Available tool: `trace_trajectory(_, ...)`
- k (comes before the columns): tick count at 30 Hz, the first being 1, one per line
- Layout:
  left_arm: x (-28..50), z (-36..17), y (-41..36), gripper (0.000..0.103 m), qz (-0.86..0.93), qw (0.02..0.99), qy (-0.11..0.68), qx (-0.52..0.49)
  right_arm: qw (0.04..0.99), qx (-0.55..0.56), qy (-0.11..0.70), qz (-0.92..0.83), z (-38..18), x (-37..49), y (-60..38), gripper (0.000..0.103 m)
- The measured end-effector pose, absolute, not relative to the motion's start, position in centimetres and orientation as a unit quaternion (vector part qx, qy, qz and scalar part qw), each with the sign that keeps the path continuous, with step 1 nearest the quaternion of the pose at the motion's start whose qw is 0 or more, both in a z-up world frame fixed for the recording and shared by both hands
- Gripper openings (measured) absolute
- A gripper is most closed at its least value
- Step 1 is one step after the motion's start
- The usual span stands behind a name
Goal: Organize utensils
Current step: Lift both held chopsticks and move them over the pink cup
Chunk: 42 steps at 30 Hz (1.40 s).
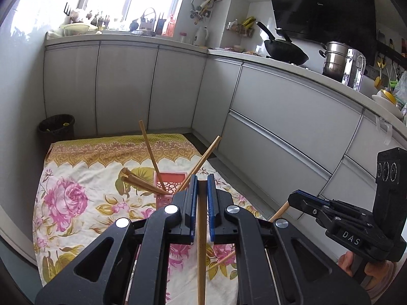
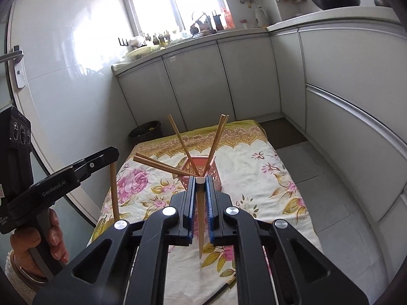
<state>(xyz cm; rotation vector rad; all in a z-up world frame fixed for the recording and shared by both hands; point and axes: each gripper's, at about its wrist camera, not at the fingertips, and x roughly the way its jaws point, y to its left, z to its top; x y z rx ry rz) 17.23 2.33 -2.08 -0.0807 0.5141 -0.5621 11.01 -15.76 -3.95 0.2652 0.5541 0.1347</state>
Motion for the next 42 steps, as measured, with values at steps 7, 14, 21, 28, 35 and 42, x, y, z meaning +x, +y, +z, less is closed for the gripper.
trace_trajectory(7,17.4,-2.2,2.7,0.007,-0.267,0.930,0.250,-0.045,0.948,0.147,0.273,0.069,-3.8,11.3,-16.6,0.008)
trace_trajectory(14,17.0,-1.7,2.9,0.007,-0.263,0.934,0.238,-0.049,0.951,0.156,0.256,0.080,-1.9,10.8,-16.8,0.008)
trace_trajectory(21,16.2,0.4,2.8,0.007,-0.235,0.954,0.175,-0.057,0.957,0.156,0.229,0.089,1.0,10.7,-16.6,0.008)
trace_trajectory(28,18.0,4.4,1.5,0.007,-0.177,0.980,0.067,-0.066,0.964,0.158,0.193,0.095,4.9,12.6,-16.7,0.008)
trace_trajectory(35,23.3,5.1,-1.1,0.007,-0.125,0.990,-0.004,-0.058,0.971,0.156,0.158,0.090,7.6,16.3,-17.5,0.008)
trace_trajectory(42,28.6,3.3,-3.2,0.007,-0.105,0.993,-0.012,-0.057,0.975,0.138,0.152,0.085,7.1,21.0,-18.2,0.008)
